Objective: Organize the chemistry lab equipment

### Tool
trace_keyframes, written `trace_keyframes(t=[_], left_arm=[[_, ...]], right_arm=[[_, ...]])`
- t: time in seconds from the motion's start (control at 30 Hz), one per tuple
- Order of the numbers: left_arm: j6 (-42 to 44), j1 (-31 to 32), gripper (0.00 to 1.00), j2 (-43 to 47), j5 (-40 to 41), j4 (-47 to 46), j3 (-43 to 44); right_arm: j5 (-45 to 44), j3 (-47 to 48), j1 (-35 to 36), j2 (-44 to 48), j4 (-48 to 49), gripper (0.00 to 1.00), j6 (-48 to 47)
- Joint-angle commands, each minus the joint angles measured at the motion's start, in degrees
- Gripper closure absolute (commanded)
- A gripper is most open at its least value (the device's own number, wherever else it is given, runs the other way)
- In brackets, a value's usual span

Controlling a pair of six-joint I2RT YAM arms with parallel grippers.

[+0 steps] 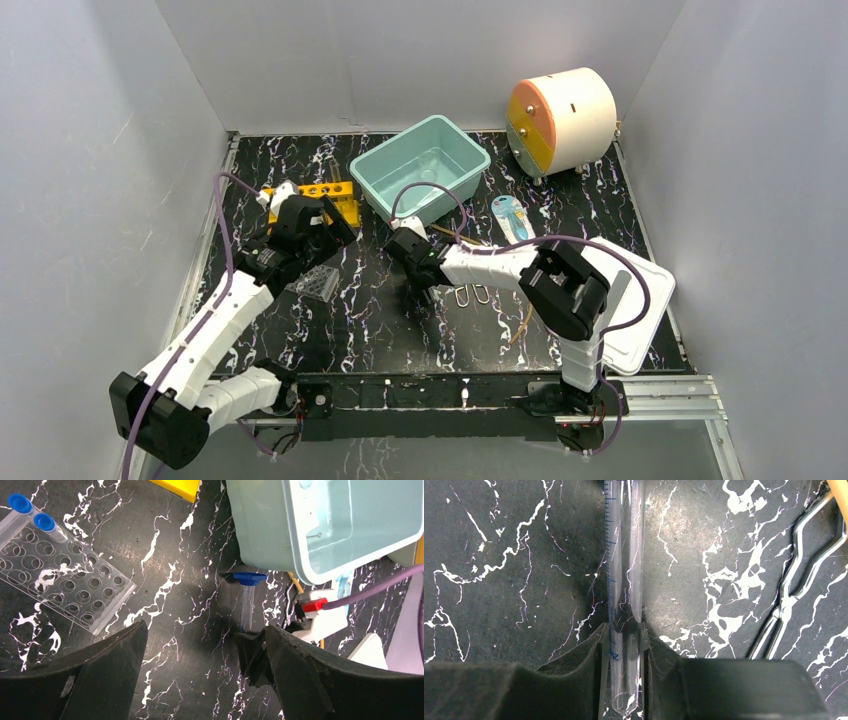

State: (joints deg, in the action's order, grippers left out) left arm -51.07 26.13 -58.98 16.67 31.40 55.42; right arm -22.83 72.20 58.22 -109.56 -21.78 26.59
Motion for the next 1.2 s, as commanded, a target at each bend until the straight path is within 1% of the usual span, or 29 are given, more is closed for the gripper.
trace_keyframes(t=[0.0, 0.1, 0.17, 0.23, 0.33, 0.37, 0.43, 0.6, 0.73, 0.77, 0.83, 0.9, 1.0, 1.1, 1.17], left_arm=[[-1.8, -0.8, 0.13, -1.6, -1.4, 0.4, 1.6], [-2.8, -1.4, 0.13, -1.6, -1.7, 0.4, 1.3], [-3.2, -2.1, 0.12, -1.4, -3.0, -0.5, 0.7], [-3.2, -3.8, 0.12, -1.4, -9.0, -2.8, 0.2], [-4.3, -5.9, 0.12, -1.9, -18.3, -7.8, -1.0], [-4.5, -6.2, 0.12, -2.0, -20.4, -9.3, -1.3], [-4.7, -6.3, 0.12, -2.2, -21.3, -10.5, -1.5], [-4.7, -6.4, 0.12, 0.4, -18.1, -9.7, -1.8], [-2.8, -6.4, 0.12, 4.8, -15.3, -12.7, -4.5], [-2.1, -6.4, 0.12, 5.5, -16.4, -15.4, -5.4], [0.2, -6.4, 0.12, 6.6, -22.5, -21.1, -7.9], [0.2, -6.4, 0.12, 6.7, -26.0, -24.5, -9.4], [0.0, -6.4, 0.18, 6.0, -30.8, -29.1, -10.3], [-0.3, -6.4, 0.25, 4.8, -32.9, -30.7, -9.8], [-0.3, -6.4, 0.28, 4.0, -33.7, -31.1, -9.5]], right_arm=[[-1.3, -2.6, -0.2, 2.9, 2.0, 0.72, -2.0], [2.5, -4.7, -0.3, 5.5, 4.2, 0.73, -4.6], [7.5, -6.4, -0.4, 8.1, 6.3, 0.73, -6.5], [11.6, -8.0, -0.7, 10.5, 7.5, 0.73, -8.1], [18.8, -9.7, -2.3, 14.5, 10.2, 0.74, -7.3], [20.7, -10.2, -2.9, 15.8, 11.6, 0.74, -6.8], [24.3, -10.6, -3.8, 17.7, 13.8, 0.74, -6.4], [27.4, -9.6, -4.4, 20.0, 15.1, 0.74, -6.6], [30.2, -8.7, -5.4, 21.2, 17.9, 0.74, -5.2], [30.9, -8.2, -5.6, 21.4, 18.6, 0.74, -4.8], [31.4, -6.9, -5.8, 22.2, 19.8, 0.74, -4.2], [32.2, -5.6, -6.1, 23.1, 21.2, 0.73, -3.4], [33.4, -3.5, -6.8, 23.5, 23.6, 0.73, -2.1], [34.9, -2.5, -7.5, 23.4, 25.3, 0.73, -1.2], [35.7, -2.2, -8.0, 23.1, 25.8, 0.73, -0.6]])
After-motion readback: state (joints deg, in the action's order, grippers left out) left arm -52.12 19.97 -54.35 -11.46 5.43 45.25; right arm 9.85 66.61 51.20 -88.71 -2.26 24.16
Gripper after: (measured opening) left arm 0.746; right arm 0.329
